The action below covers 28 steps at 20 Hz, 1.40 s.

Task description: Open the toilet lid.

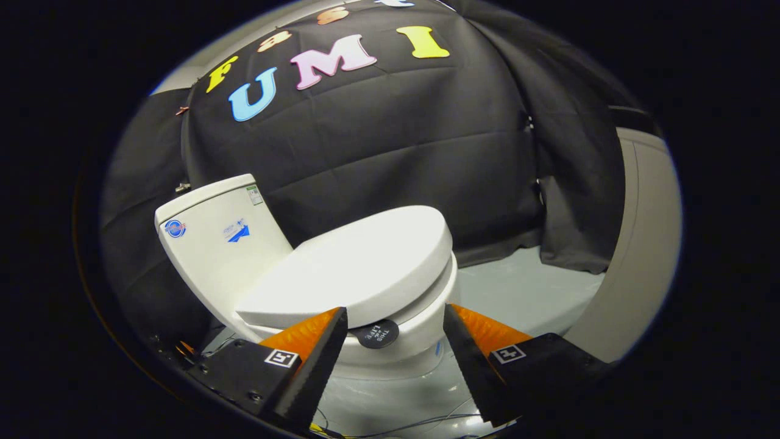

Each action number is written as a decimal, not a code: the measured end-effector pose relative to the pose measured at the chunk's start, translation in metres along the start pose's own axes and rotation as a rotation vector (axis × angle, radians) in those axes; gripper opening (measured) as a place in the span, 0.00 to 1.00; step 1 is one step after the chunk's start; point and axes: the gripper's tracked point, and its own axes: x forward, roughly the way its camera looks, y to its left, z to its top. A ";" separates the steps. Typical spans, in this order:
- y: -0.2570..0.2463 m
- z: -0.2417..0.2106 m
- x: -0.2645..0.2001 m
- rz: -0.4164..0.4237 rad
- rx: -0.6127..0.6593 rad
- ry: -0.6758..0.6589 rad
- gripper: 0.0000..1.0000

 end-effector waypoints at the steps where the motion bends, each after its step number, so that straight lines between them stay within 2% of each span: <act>1: -0.002 -0.003 0.002 0.005 0.028 0.011 0.99; 6: -0.003 -0.021 0.013 0.026 0.328 0.094 0.99; 11: -0.009 -0.036 0.021 0.039 0.491 0.131 0.95; 16: 0.000 -0.042 0.027 0.098 0.637 0.180 0.93; 17: -0.001 -0.041 0.030 0.098 0.669 0.179 0.79; 20: -0.004 -0.040 0.038 0.114 0.734 0.171 0.78; 23: -0.001 -0.049 0.040 0.125 0.787 0.214 0.57; 25: -0.003 -0.046 0.041 0.132 0.799 0.192 0.57; 27: 0.000 -0.044 0.046 0.140 0.809 0.189 0.38; 28: -0.002 -0.045 0.044 0.143 0.835 0.203 0.38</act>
